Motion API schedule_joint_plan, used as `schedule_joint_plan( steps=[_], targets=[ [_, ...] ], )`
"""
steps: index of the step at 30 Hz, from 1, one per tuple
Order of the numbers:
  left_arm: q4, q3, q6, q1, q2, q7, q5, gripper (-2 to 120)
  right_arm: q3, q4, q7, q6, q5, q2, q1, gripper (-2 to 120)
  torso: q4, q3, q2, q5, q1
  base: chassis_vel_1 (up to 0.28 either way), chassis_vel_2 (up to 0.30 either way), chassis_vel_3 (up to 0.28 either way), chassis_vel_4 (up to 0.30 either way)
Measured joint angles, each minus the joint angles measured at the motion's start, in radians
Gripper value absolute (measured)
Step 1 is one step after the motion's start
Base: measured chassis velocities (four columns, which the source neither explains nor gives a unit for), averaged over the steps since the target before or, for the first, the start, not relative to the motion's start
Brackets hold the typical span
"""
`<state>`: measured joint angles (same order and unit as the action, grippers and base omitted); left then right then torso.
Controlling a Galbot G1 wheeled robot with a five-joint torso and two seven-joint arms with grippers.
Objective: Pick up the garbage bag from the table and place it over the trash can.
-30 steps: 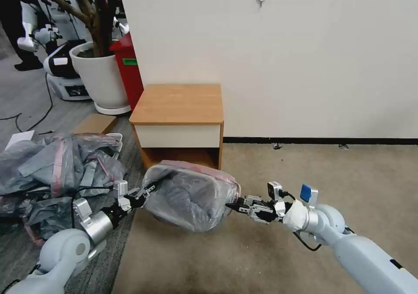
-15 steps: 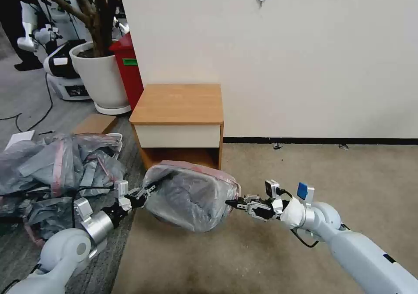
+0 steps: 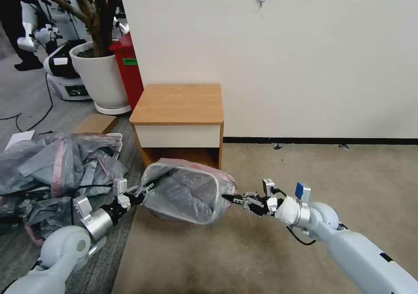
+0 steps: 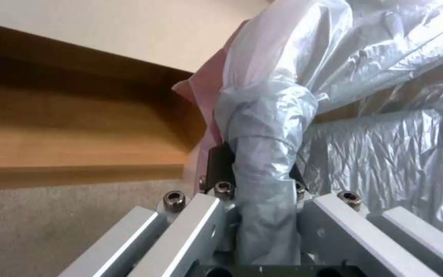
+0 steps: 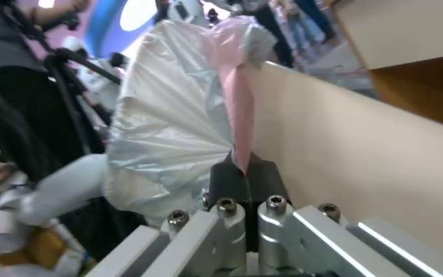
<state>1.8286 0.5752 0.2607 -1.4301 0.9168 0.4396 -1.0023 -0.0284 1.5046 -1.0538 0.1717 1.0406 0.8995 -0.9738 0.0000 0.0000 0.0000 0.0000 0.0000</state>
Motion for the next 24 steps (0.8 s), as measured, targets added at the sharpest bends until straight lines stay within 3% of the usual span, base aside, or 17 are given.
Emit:
schedule_joint_plan(
  steps=[12, 24],
  targets=[
    [-0.002, 0.001, -0.005, 0.001, 0.005, -0.001, -0.002, 2, 0.007, -0.002, 0.198, -0.054, -0.108, 0.008, 0.0, 0, 0.0, 0.0, 0.0, 0.0, 0.0, 0.0, 0.0, 0.0, 0.0],
    [-0.002, -0.005, -0.005, 0.001, 0.01, -0.001, -0.004, 3, 0.014, -0.024, 0.308, -0.075, -0.205, 0.013, 0.014, 0, 0.0, 0.0, 0.0, 0.0, 0.0, 0.0, 0.0, 0.0, 0.0]
  ],
)
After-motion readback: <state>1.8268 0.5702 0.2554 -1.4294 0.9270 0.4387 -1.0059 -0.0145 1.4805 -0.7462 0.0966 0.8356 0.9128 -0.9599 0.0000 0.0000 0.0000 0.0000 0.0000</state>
